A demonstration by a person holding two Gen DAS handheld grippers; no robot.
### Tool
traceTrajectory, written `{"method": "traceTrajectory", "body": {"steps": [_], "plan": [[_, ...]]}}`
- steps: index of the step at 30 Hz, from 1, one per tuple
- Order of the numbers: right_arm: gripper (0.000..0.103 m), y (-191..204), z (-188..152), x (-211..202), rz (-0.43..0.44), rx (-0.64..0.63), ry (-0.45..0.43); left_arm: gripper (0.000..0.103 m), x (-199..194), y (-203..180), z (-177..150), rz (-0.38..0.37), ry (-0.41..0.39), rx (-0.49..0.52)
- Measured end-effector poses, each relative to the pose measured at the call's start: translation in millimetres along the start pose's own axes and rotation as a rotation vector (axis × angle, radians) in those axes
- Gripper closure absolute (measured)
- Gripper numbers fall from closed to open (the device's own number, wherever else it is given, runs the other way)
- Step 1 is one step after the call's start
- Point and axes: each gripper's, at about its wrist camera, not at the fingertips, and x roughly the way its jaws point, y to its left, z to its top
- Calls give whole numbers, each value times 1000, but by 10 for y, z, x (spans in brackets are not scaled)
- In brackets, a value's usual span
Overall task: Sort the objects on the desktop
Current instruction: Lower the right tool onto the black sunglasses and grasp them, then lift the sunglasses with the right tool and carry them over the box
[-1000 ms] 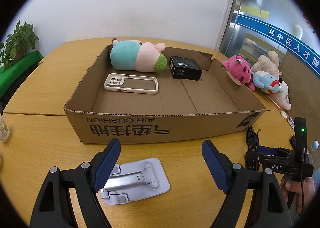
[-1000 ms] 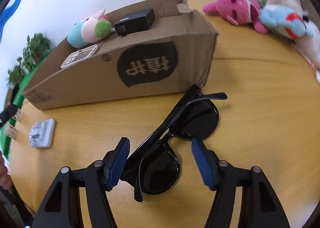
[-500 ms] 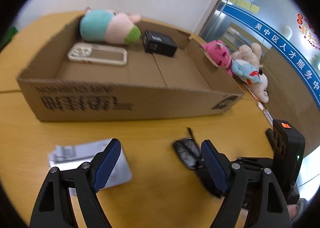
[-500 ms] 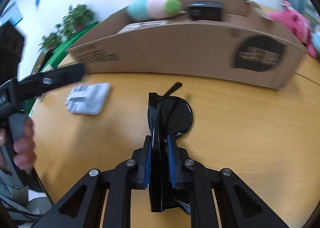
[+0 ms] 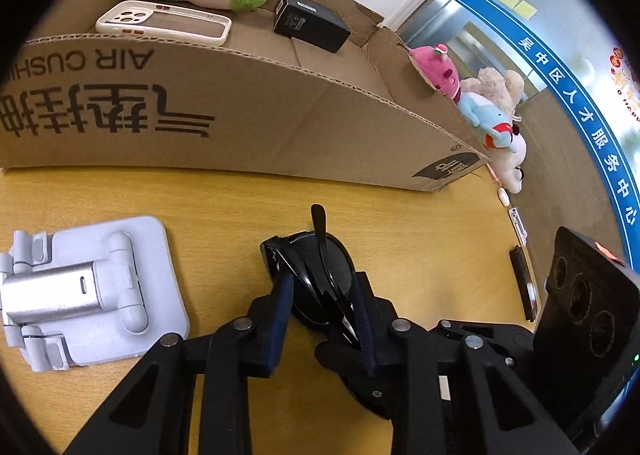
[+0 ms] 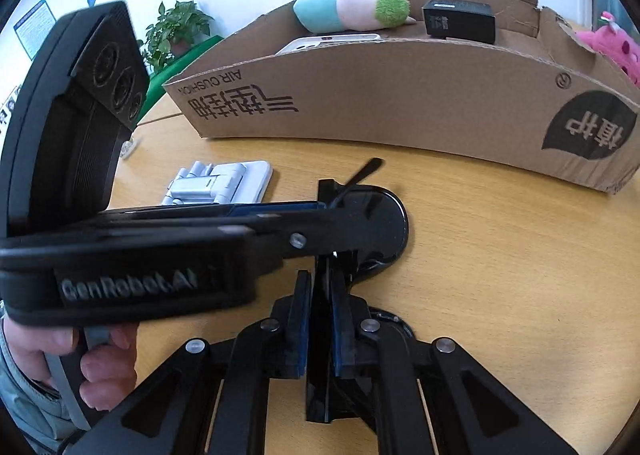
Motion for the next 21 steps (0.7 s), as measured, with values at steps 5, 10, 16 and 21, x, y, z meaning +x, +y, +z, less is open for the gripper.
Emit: {"method": "traceTrajectory", "body": {"steps": [5,10,16,21], "plan": [[96,26,-21,-28,19,-10,-10,80,-72,-57,-22,5,-14,22],[96,100,53,-240,35,-42,-79,81,-339,-209,73,1,-85,55],[96,238,349,-691,30,-105,-214,86,-792,-645,461,-11,-198,191],[95,244,895,-1142,-4,-143,-357,86,-1084,-987,1067,-59,-298,305]]}}
